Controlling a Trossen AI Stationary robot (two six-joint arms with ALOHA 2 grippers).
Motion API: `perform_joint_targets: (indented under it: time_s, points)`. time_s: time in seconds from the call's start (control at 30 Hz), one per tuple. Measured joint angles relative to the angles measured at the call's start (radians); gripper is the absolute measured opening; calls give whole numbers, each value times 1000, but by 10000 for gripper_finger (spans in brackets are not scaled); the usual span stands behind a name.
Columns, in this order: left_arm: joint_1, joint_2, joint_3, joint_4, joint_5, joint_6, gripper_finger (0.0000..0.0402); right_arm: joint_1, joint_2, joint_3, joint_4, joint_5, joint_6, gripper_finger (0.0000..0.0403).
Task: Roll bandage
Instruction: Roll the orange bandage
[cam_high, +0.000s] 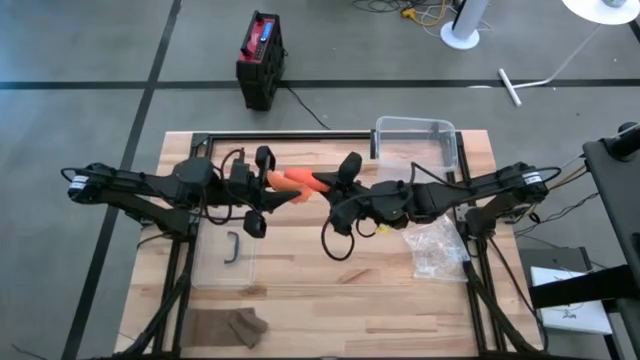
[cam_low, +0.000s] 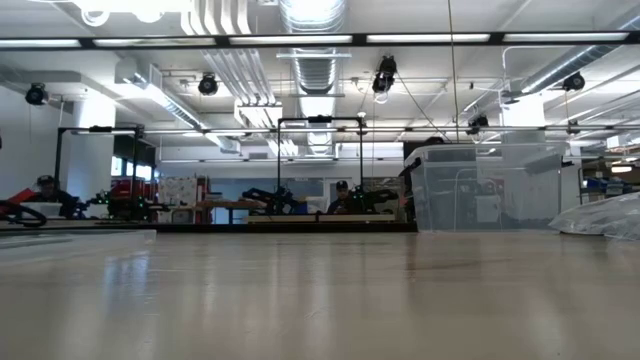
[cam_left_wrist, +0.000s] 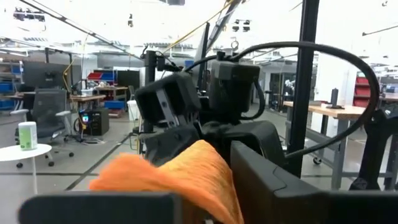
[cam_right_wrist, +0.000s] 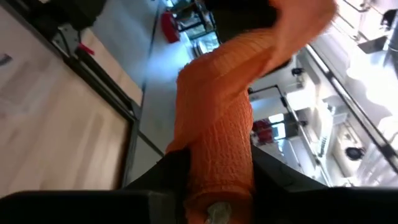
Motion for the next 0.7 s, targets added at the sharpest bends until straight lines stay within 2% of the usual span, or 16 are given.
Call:
perform_joint_targets:
  time_s: [0.23, 0.33, 0.43, 0.7]
  points:
    - [0, 28, 0, 9, -12, -19, 120, 0, 23, 0, -15, -90, 51, 96]
    - [4, 43, 0, -1, -56, -39, 149, 0, 26, 0, -29, -119, 75, 101]
    - [7, 41, 0, -28, -90, -37, 180, -2, 33, 0, -35, -122, 94, 103]
    - [6, -9, -1, -63, -90, -43, 249, -4, 31, 0, -63, -112, 111, 93]
